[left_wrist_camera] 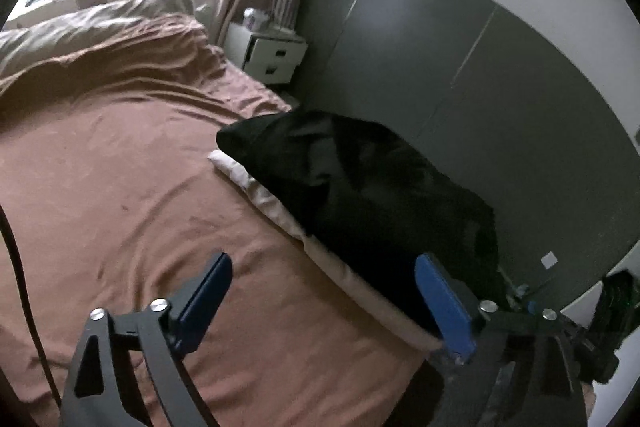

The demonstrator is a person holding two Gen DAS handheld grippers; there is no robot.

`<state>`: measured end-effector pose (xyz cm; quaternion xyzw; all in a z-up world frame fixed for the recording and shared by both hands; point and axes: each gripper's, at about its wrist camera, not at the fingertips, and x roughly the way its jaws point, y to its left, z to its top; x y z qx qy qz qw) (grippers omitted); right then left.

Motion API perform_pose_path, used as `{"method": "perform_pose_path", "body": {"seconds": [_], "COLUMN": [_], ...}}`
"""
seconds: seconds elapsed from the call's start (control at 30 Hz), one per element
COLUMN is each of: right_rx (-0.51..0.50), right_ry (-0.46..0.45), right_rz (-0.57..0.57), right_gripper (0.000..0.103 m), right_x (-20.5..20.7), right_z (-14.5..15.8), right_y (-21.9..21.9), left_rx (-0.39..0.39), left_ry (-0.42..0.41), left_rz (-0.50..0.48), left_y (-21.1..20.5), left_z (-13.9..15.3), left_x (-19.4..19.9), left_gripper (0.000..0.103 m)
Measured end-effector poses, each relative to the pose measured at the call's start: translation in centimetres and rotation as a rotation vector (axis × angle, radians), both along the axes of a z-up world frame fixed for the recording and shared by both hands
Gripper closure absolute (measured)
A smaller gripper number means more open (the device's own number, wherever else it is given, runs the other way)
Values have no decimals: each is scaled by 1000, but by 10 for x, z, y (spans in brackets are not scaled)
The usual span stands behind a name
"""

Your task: Fold large clothes

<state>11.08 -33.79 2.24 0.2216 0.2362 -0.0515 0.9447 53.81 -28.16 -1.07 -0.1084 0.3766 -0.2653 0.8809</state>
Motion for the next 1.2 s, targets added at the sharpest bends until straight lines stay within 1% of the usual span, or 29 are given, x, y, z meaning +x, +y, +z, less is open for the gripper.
{"method": "perform_pose_path", "body": {"seconds": [0.03, 0.13, 0.2, 0.27, 0.3, 0.43, 0.57, 0.67, 0.8, 0.93, 1.03, 1.2], "right_rx": [-6, -38, -61, -62, -65, -91, -128, -150, -163, -178, -201, -228], "right_ry": [-3, -7, -17, -25, -27, -26, -73, -81, -94, -100, -110, -137], "right_rz": [1, -18, -28, -25, -26, -43, -41, -38, -2, 32, 47, 81], "right_gripper": [22, 21, 11, 1, 0, 0, 0, 0, 0, 0, 0, 0], "right_x": [-5, -18, -28, -36, -39, -55, -77, -87, -99, -110, -121, -140], "right_z": [3, 7, 10, 10, 9, 10, 14, 14, 12, 6, 3, 0], "right_y": [6, 22, 35, 42, 45, 55, 67, 71, 78, 87, 94, 106], "left_rx": [0, 24, 26, 39, 41, 31, 52, 45, 41, 71, 87, 124], "left_ry": [-9, -55, -83, -113, -130, -176, -224, -248, -281, -357, -365, -374], "left_rz": [-5, -9, -18, -15, -8, 28, 45, 48, 47, 96, 105, 171], "left_y": [5, 21, 30, 42, 50, 76, 94, 107, 120, 134, 142, 157], "left_z": [4, 17, 23, 31, 35, 48, 59, 66, 73, 79, 80, 77], "left_x": [-10, -39, -58, -78, -89, -122, -152, -178, -211, -255, -277, -314], "left_gripper": [6, 3, 3, 3, 3, 3, 3, 3, 3, 3, 1, 0]}}
